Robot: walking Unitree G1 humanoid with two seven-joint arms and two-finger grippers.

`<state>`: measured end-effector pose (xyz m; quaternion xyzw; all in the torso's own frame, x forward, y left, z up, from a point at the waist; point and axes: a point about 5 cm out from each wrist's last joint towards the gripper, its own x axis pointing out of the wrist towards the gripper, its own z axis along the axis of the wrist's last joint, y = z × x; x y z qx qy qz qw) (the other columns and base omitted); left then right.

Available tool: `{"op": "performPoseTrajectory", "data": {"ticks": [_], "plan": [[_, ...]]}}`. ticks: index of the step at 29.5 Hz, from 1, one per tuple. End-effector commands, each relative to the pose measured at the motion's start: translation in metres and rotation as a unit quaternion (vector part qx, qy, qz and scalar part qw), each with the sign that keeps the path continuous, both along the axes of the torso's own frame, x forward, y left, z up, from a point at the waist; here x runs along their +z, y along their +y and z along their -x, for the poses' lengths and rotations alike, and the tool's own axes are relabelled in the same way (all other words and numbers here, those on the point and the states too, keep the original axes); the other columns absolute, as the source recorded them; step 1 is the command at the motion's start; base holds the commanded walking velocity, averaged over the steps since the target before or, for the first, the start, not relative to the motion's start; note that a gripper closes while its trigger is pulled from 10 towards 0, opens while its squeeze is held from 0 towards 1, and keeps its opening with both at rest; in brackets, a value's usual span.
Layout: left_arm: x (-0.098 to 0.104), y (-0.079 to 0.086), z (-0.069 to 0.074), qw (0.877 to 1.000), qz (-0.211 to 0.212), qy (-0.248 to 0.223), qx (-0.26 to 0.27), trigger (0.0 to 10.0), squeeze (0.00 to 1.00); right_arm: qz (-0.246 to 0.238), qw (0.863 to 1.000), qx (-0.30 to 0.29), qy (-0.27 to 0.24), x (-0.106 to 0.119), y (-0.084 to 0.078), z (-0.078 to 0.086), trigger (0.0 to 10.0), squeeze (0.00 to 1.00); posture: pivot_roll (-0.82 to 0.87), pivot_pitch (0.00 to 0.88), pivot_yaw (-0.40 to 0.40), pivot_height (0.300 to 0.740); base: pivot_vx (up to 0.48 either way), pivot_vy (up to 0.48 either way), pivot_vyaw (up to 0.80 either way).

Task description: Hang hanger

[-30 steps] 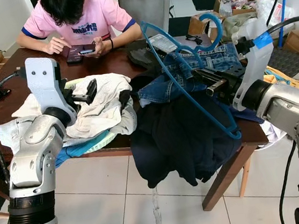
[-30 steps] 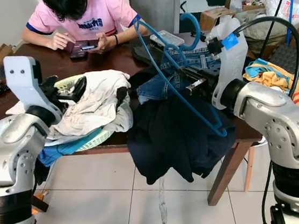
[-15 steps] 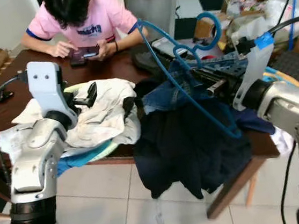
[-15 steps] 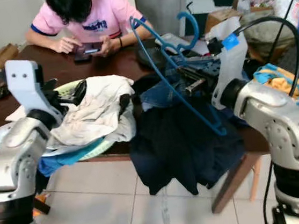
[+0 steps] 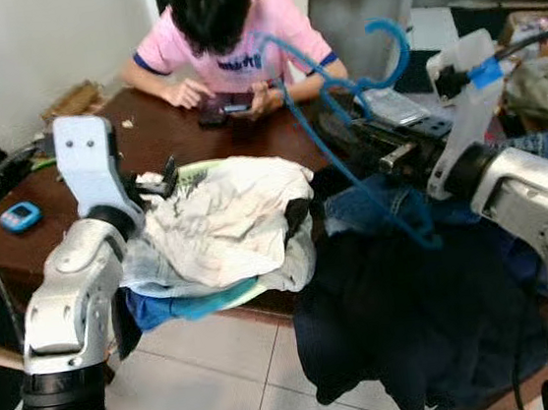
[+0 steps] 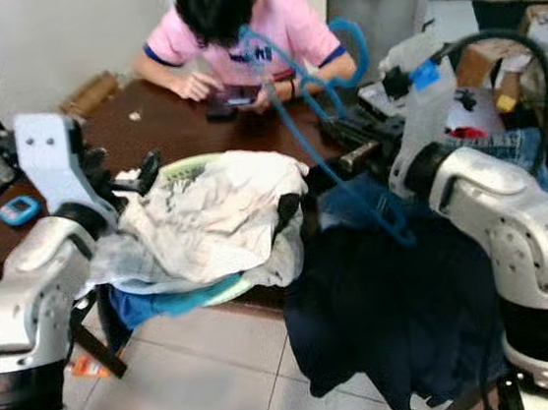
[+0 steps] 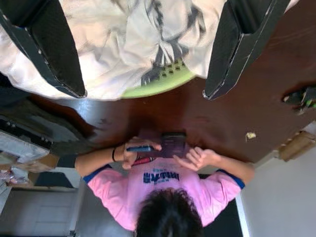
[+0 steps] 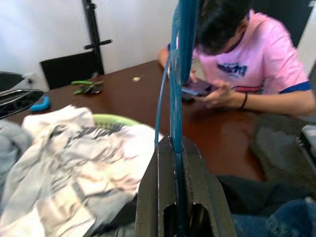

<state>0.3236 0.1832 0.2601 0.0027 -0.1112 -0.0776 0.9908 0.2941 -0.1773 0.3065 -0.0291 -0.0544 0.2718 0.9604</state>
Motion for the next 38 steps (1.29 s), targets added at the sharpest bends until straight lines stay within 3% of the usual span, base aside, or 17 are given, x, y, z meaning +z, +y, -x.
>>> {"op": "performPoseTrajectory", "data": {"ticks": [1, 3, 8, 11, 13, 18, 24, 28, 33, 34, 35, 36, 38], "plan": [[-0.003, 0.0, 0.0, 1.0, 0.002, 0.016, -0.015, 10.0, 0.0, -0.002, 1.0, 0.008, -0.003, 0.001, 0.003, 0.001, 10.0, 0.0, 0.03, 0.098, -0.016, 0.74, 0.0, 0.0, 0.0], [-0.007, -0.007, 0.0, 0.997, -0.003, 0.039, -0.073, 10.0, 0.0, -0.002, 1.0, 0.004, -0.001, 0.0, 0.003, 0.0, 10.0, 0.0, 0.04, 0.098, -0.016, 0.74, 0.0, 0.0, 0.0], [-0.011, -0.004, -0.001, 0.995, -0.018, 0.061, -0.075, 10.0, 0.0, -0.004, 1.0, 0.001, 0.0, 0.0, 0.002, 0.0, 10.0, 0.0, 0.04, 0.099, -0.015, 0.74, 0.0, 0.0, 0.0], [-0.032, -0.006, 0.001, 0.983, -0.075, 0.128, -0.112, 10.0, 0.0, -0.003, 1.0, 0.0, 0.0, 0.0, 0.001, 0.0, 10.0, 0.0, 0.04, 0.099, -0.016, 0.74, 0.0, 0.0, 0.0], [-0.04, -0.007, 0.002, 0.976, -0.1, 0.149, -0.123, 10.0, 0.0, -0.001, 1.0, 0.0, 0.0, 0.0, 0.001, 0.0, 10.0, 0.0, 0.03, 0.099, -0.016, 0.74, 0.0, 0.0, 0.0], [-0.05, 0.001, -0.003, 0.971, -0.111, 0.193, -0.09, 10.0, 0.0, 0.002, 1.0, -0.003, 0.0, 0.001, 0.0, 0.0, 10.0, 0.0, 0.02, 0.098, -0.014, 0.74, 0.0, 0.0, 0.0], [-0.048, 0.011, -0.012, 0.973, -0.135, 0.184, -0.041, 10.0, 0.0, 0.004, 1.0, -0.003, 0.0, 0.002, 0.0, 0.001, 10.0, 0.0, 0.01, 0.097, -0.014, 0.74, 0.0, 0.0, 0.0], [-0.047, 0.011, -0.017, 0.972, -0.135, 0.186, -0.037, 10.0, 0.0, 0.005, 1.0, -0.002, 0.0, 0.002, 0.0, 0.002, 10.0, 0.0, 0.01, 0.097, -0.014, 0.74, 0.0, 0.0, 0.0], [-0.057, 0.01, -0.019, 0.965, -0.129, 0.223, -0.039, 10.0, 0.0, 0.006, 1.0, -0.001, 0.001, 0.001, 0.002, 0.003, 10.0, 0.0, 0.0, 0.097, -0.01, 0.74, 0.0, 0.0, 0.0], [-0.059, 0.009, -0.019, 0.964, -0.128, 0.231, -0.043, 8.7, 0.0, 0.006, 1.0, -0.001, 0.001, 0.001, 0.002, 0.003, 10.0, 0.0, 0.0, 0.097, -0.008, 0.74, 0.0, 0.0, 0.0], [-0.061, 0.008, -0.019, 0.962, -0.127, 0.236, -0.046, 8.7, 0.0, 0.006, 1.0, -0.001, 0.001, 0.001, 0.002, 0.003, 10.0, 0.0, 0.0, 0.097, -0.008, 0.74, 0.0, 0.0, 0.0], [-0.061, 0.008, -0.019, 0.962, -0.126, 0.239, -0.048, 0.2, 0.0, 0.006, 1.0, -0.001, 0.001, 0.001, 0.002, 0.004, 10.0, 0.0, 0.0, 0.097, -0.008, 0.74, 0.0, 0.0, 0.0], [-0.064, 0.006, -0.019, 0.959, -0.125, 0.247, -0.056, 0.0, 0.0, 0.007, 1.0, -0.001, 0.002, 0.001, 0.002, 0.004, 10.0, 0.0, -0.01, 0.098, -0.007, 0.74, 0.0, 0.0, 0.0]]}}
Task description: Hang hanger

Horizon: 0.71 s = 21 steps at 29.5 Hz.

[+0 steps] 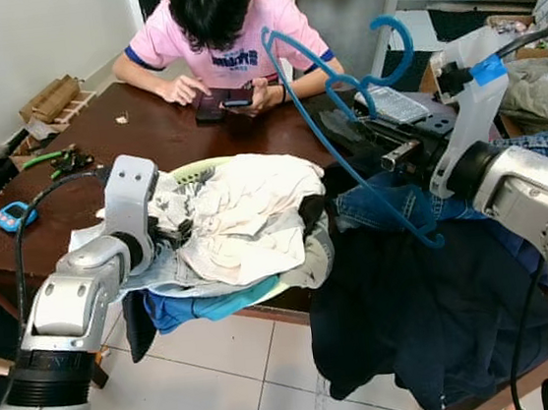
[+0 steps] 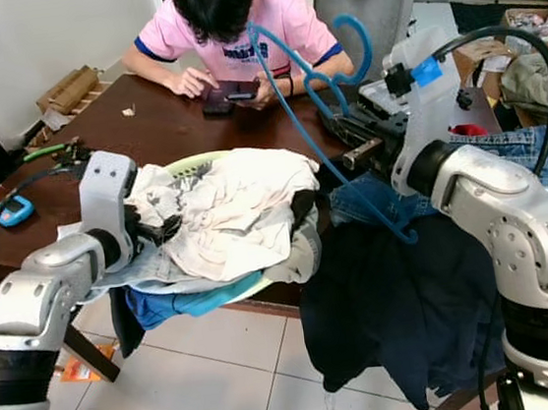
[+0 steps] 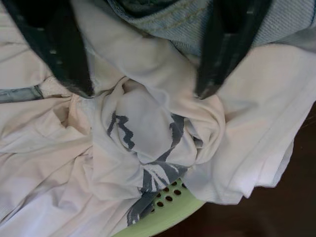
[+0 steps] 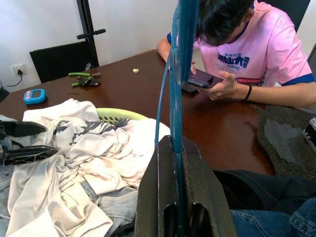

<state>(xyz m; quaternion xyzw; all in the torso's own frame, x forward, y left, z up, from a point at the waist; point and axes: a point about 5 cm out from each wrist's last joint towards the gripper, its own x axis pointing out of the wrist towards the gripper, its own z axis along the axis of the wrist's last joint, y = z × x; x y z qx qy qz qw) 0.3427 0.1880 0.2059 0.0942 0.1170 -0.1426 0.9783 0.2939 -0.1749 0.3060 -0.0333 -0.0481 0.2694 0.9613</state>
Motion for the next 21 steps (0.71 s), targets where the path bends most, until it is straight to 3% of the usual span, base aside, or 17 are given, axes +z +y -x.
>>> {"op": "performPoseTrajectory", "data": {"ticks": [1, 13, 16, 17, 21], "plan": [[-0.012, 0.0, 0.0, 0.999, -0.009, 0.034, -0.004, 0.0, 0.0, 0.002, 1.0, 0.003, -0.002, 0.001, 0.0, 0.004, 10.0, 0.0, -0.01, 0.098, -0.007, 0.74, 0.0, 0.0, 0.0], [-0.015, 0.004, -0.005, 1.0, -0.008, 0.029, 0.008, 0.0, 0.0, -0.001, 1.0, 0.024, 0.012, -0.009, 0.013, 0.007, 10.0, 0.0, -0.01, 0.105, -0.005, 0.74, 0.0, 0.0, 0.0], [-0.003, 0.006, -0.008, 1.0, -0.005, -0.004, 0.016, 0.0, 0.0, -0.002, 1.0, 0.021, 0.011, -0.008, 0.012, 0.006, 10.0, 0.0, -0.01, 0.106, -0.005, 0.74, 0.0, 0.0, 0.0], [0.012, 0.007, -0.012, 0.999, 0.003, -0.044, 0.025, 0.0, 0.0, -0.003, 1.0, 0.018, 0.01, -0.008, 0.011, 0.006, 10.0, 0.0, -0.01, 0.105, -0.006, 0.74, 0.0, 0.0, 0.0], [0.038, 0.011, -0.015, 0.993, 0.015, -0.105, 0.049, 0.0, 0.0, -0.003, 1.0, 0.015, 0.008, -0.007, 0.01, 0.006, 10.0, 0.0, -0.01, 0.104, -0.006, 0.74, 0.0, 0.0, 0.0]]}}
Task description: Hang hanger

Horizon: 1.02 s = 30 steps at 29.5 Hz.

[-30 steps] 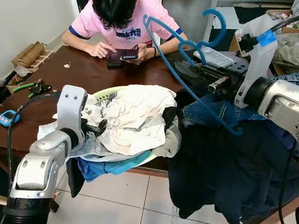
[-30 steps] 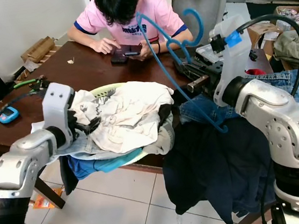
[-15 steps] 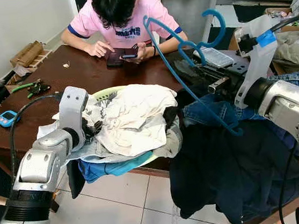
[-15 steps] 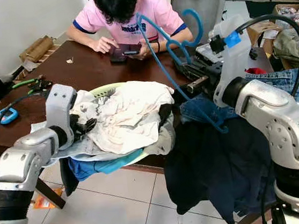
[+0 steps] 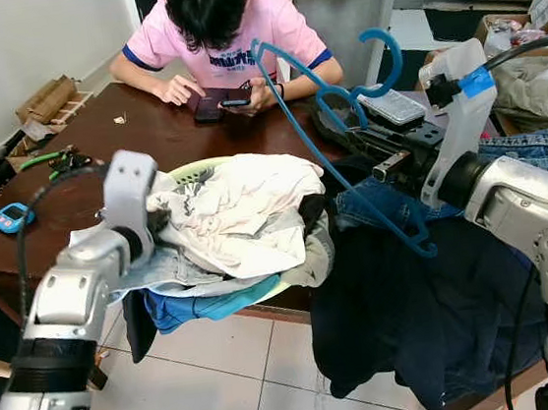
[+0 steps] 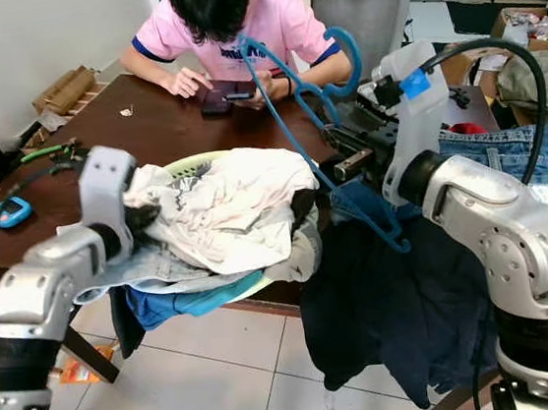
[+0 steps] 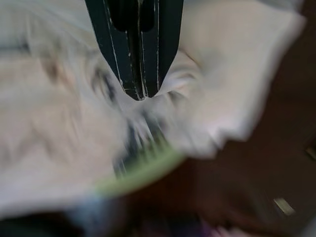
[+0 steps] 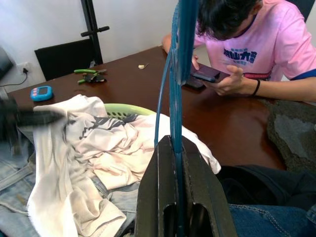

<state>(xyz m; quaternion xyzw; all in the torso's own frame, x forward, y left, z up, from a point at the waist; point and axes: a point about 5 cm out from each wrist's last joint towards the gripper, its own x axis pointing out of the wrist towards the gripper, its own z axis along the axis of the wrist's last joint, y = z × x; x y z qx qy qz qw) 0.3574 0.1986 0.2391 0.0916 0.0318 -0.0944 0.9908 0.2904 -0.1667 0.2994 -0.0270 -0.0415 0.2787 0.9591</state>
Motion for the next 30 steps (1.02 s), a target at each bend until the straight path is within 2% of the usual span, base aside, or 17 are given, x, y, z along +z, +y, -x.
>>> {"op": "performPoseTrajectory", "data": {"ticks": [1, 3, 4, 5, 7, 9, 10, 11, 15, 17, 20, 23, 26, 29, 30], "plan": [[0.012, 0.002, -0.001, 0.999, 0.007, -0.034, 0.013, 0.0, 0.0, 0.0, 1.0, 0.004, -0.001, 0.0, 0.001, 0.002, 10.0, 0.0, 0.0, 0.102, -0.005, 0.74, 0.0, 0.0, 0.0], [0.036, 0.007, -0.001, 0.995, -0.001, -0.091, 0.031, 0.0, 0.0, -0.001, 1.0, 0.0, -0.003, 0.001, 0.0, 0.002, 10.0, 0.0, -0.01, 0.102, -0.004, 0.74, 0.0, 0.0, 0.0], [0.036, 0.007, -0.001, 0.995, -0.001, -0.091, 0.031, 0.0, 0.0, -0.001, 1.0, 0.0, -0.003, 0.001, 0.0, 0.002, 10.0, 0.0, -0.01, 0.102, -0.004, 0.74, 0.0, 0.0, 0.0], [0.06, 0.013, 0.001, 0.988, -0.014, -0.148, 0.049, 0.0, 0.0, -0.002, 1.0, -0.002, -0.004, 0.001, 0.0, 0.002, 10.0, 0.0, 0.0, 0.1, -0.005, 0.74, 0.0, 0.0, 0.0], [0.066, 0.014, 0.001, 0.985, -0.018, -0.162, 0.054, 0.0, 0.0, -0.002, 1.0, -0.003, -0.004, 0.001, 0.0, 0.002, 10.0, 0.0, 0.0, 0.1, -0.005, 0.74, 0.0, 0.0, 0.0], [0.087, 0.02, 0.005, 0.974, -0.026, -0.21, 0.074, 0.0, 0.0, -0.003, 1.0, -0.004, -0.005, 0.001, 0.0, 0.001, 10.0, 0.0, 0.0, 0.1, -0.004, 0.74, 0.0, 0.0, 0.0], [0.113, 0.027, 0.012, 0.959, -0.032, -0.264, 0.096, 0.0, 0.0, -0.005, 1.0, -0.006, -0.007, 0.001, 0.0, 0.001, 10.0, 0.0, 0.0, 0.099, -0.003, 0.74, 0.0, 0.0, 0.0], [0.113, 0.027, 0.012, 0.959, -0.032, -0.264, 0.096, 0.0, 0.0, -0.005, 1.0, -0.006, -0.007, 0.001, 0.0, 0.001, 10.0, 0.0, 0.0, 0.099, -0.003, 0.74, 0.0, 0.0, 0.0], [0.154, 0.037, 0.027, 0.932, -0.036, -0.341, 0.115, 0.0, 0.0, -0.007, 1.0, -0.011, -0.011, 0.002, -0.002, 0.0, 10.0, 0.0, 0.01, 0.098, -0.004, 0.74, 0.0, 0.0, 0.0], [0.161, 0.038, 0.031, 0.926, -0.037, -0.356, 0.118, 0.0, 0.0, -0.008, 1.0, -0.013, -0.011, 0.003, -0.002, 0.0, 10.0, 0.0, 0.01, 0.098, -0.004, 0.74, 0.0, 0.0, 0.0], [0.18, 0.039, 0.041, 0.903, -0.068, -0.404, 0.131, 0.0, 0.0, -0.011, 1.0, -0.015, -0.014, 0.004, -0.003, -0.002, 10.0, 0.0, 0.03, 0.096, -0.005, 0.74, 0.0, 0.0, 0.0], [0.183, 0.04, 0.042, 0.898, -0.073, -0.413, 0.134, 0.0, 0.0, -0.012, 1.0, -0.016, -0.014, 0.004, -0.003, -0.002, 10.0, 0.0, 0.03, 0.096, -0.005, 0.74, 0.0, 0.0, 0.0], [0.192, 0.047, 0.049, 0.884, -0.074, -0.435, 0.154, 0.0, 0.0, -0.014, 1.0, -0.018, -0.016, 0.004, -0.003, -0.003, 10.0, 0.0, 0.03, 0.095, -0.007, 0.74, 0.0, 0.0, 0.0], [0.195, 0.048, 0.051, 0.881, -0.068, -0.442, 0.156, 0.0, 0.0, -0.016, 1.0, -0.02, -0.018, 0.005, -0.004, -0.004, 10.0, 0.0, 0.04, 0.095, -0.007, 0.74, 0.0, 0.0, 0.0], [0.193, 0.044, 0.049, 0.891, -0.032, -0.435, 0.126, 0.0, 0.0, -0.017, 0.999, -0.022, -0.018, 0.005, -0.004, -0.004, 10.0, 0.0, 0.03, 0.095, -0.004, 0.74, 0.0, 0.0, 0.0]]}}
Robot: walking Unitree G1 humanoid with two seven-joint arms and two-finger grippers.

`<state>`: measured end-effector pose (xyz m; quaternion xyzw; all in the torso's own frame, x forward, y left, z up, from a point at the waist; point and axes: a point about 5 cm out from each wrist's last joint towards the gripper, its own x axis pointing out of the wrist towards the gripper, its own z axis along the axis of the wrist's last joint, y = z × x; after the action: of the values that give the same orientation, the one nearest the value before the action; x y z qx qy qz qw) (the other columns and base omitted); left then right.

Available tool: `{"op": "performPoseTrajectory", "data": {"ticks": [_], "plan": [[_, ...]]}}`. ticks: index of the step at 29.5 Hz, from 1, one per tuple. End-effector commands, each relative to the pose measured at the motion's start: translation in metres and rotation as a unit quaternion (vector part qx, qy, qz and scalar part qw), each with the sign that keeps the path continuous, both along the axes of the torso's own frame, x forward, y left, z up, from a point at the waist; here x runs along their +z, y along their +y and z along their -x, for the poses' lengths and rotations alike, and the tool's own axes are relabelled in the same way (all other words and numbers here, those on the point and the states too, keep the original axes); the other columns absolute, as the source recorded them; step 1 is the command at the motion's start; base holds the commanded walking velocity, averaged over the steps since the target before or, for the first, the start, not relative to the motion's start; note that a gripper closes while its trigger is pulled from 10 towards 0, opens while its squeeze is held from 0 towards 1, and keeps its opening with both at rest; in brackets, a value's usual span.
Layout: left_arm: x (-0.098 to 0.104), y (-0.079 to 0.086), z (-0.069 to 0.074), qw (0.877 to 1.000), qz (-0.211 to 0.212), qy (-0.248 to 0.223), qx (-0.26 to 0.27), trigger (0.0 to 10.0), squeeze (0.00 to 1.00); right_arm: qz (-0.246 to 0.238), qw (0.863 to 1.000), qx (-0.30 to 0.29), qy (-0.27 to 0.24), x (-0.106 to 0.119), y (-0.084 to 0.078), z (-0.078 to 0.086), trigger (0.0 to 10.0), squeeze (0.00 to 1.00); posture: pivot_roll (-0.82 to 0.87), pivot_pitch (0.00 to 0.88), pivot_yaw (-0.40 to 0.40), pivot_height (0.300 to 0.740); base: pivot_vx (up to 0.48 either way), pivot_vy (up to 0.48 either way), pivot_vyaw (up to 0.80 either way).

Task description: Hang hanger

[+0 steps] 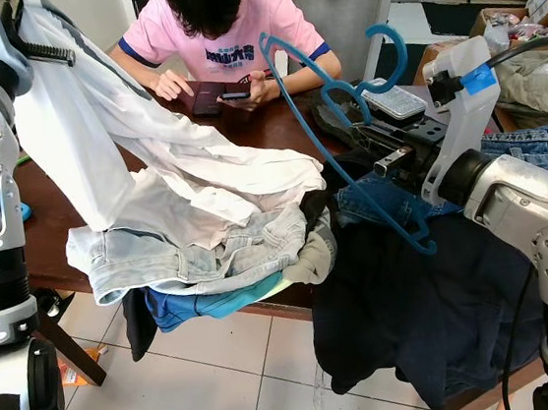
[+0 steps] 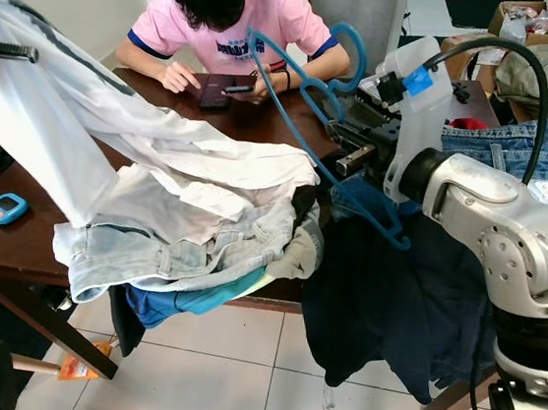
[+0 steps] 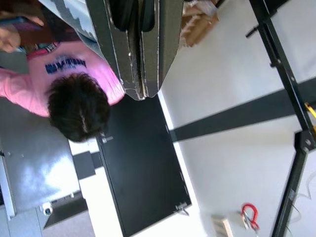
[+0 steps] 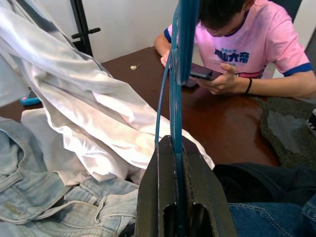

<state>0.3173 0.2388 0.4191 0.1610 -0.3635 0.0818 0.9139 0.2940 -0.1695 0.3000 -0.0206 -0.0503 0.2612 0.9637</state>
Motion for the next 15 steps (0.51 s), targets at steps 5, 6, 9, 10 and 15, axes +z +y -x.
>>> {"op": "performPoseTrajectory", "data": {"ticks": [5, 6, 9, 10, 15], "plan": [[-0.033, -0.087, 0.019, 0.876, 0.067, 0.077, -0.471, 0.0, 0.0, -0.005, 1.0, -0.012, -0.011, 0.004, -0.005, -0.001, 10.0, 0.0, 0.03, 0.094, 0.0, 0.74, 0.0, 0.0, 0.0], [-0.035, -0.094, 0.027, 0.846, 0.069, 0.078, -0.523, 0.0, 0.0, -0.004, 1.0, -0.013, -0.011, 0.004, -0.006, 0.0, 10.0, 0.0, 0.02, 0.09, 0.001, 0.74, 0.0, 0.0, 0.0], [-0.036, -0.098, 0.042, 0.793, 0.051, 0.079, -0.602, 0.0, 0.0, 0.0, 1.0, -0.015, -0.01, 0.005, -0.008, 0.001, 10.0, 0.0, 0.02, 0.087, 0.003, 0.74, 0.0, 0.0, 0.0], [-0.037, -0.097, 0.047, 0.776, 0.044, 0.081, -0.624, 0.0, 0.0, 0.002, 1.0, -0.015, -0.01, 0.005, -0.009, 0.001, 10.0, 0.0, 0.02, 0.086, 0.004, 0.74, 0.0, 0.0, 0.0], [-0.044, -0.093, 0.057, 0.742, 0.01, 0.106, -0.662, 0.0, 0.0, 0.005, 1.0, -0.015, -0.01, 0.005, -0.01, 0.0, 10.0, 0.0, 0.02, 0.078, 0.003, 0.74, 0.0, 0.0, 0.0]]}}
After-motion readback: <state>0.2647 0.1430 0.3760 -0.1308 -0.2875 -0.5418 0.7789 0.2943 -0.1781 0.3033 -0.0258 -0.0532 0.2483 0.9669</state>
